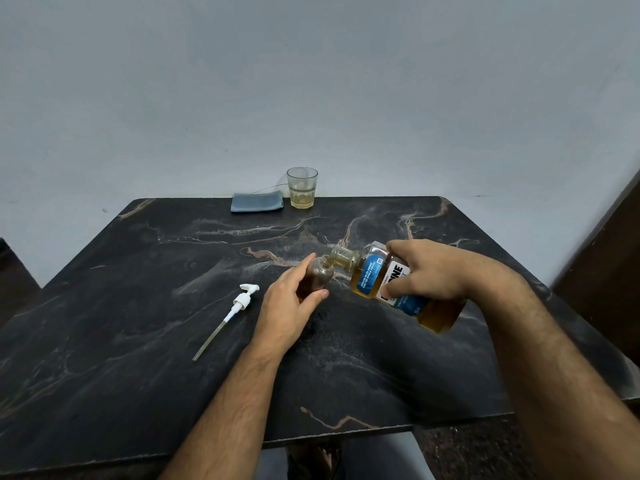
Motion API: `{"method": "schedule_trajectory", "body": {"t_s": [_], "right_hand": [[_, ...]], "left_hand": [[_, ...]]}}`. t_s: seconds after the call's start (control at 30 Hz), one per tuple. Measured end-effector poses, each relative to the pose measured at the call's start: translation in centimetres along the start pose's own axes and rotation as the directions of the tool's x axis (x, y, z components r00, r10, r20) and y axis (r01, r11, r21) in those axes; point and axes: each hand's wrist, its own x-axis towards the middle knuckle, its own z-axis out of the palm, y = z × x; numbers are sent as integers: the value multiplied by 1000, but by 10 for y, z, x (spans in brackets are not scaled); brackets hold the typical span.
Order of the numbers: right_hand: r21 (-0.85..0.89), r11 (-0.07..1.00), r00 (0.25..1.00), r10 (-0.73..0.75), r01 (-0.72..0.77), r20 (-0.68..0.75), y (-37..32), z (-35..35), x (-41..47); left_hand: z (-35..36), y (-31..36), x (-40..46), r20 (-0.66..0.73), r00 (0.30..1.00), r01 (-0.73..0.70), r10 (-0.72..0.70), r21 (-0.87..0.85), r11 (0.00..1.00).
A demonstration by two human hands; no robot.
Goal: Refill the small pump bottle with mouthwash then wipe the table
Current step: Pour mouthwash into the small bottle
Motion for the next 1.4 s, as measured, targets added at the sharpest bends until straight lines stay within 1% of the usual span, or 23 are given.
{"method": "schedule_trajectory", "body": {"t_s": [0.17,0.3,0.47,0.57,0.63,0.73,0.8,0.93,1.07,1.2,1.4], "right_hand": [[41,999,1000,-19,19,1,3,3,4],[107,993,998,-50,54,-36,9,11,10],[256,959,990,-102,125,-100,19,32,19],[388,903,974,-114,183,-193,29,44,20],[495,839,951,-77,224,-301,36,52,20],[620,733,894,35,281,-447,45,62,21],[675,674,860,113,301,-497,51,66,22],[730,593,791,242,338,-562,69,71,19],[746,567,717,351,348,-602,87,73,15],[729,581,647,406,362,-645,98,73,13],[716,604,637,407,350,-655,111,76,16]], "left_hand": [[-1,0,0,-9,1000,7,-7,-22,1000],[-1,0,1,-19,1000,15,-16,-33,999],[-2,-1,2,-34,999,27,-29,-65,998],[-2,-1,1,-35,999,36,-39,-77,996],[-2,-1,1,-37,998,45,-48,-90,995],[-2,-3,2,-34,997,66,-70,-110,992],[-2,-4,2,-39,996,78,-83,-123,989],[-2,-5,2,-48,993,101,-108,-128,987],[-1,-7,2,-48,991,114,-123,-154,981],[0,-8,3,-37,991,121,-129,-168,978],[0,-9,3,-32,989,139,-147,-184,973]]}}
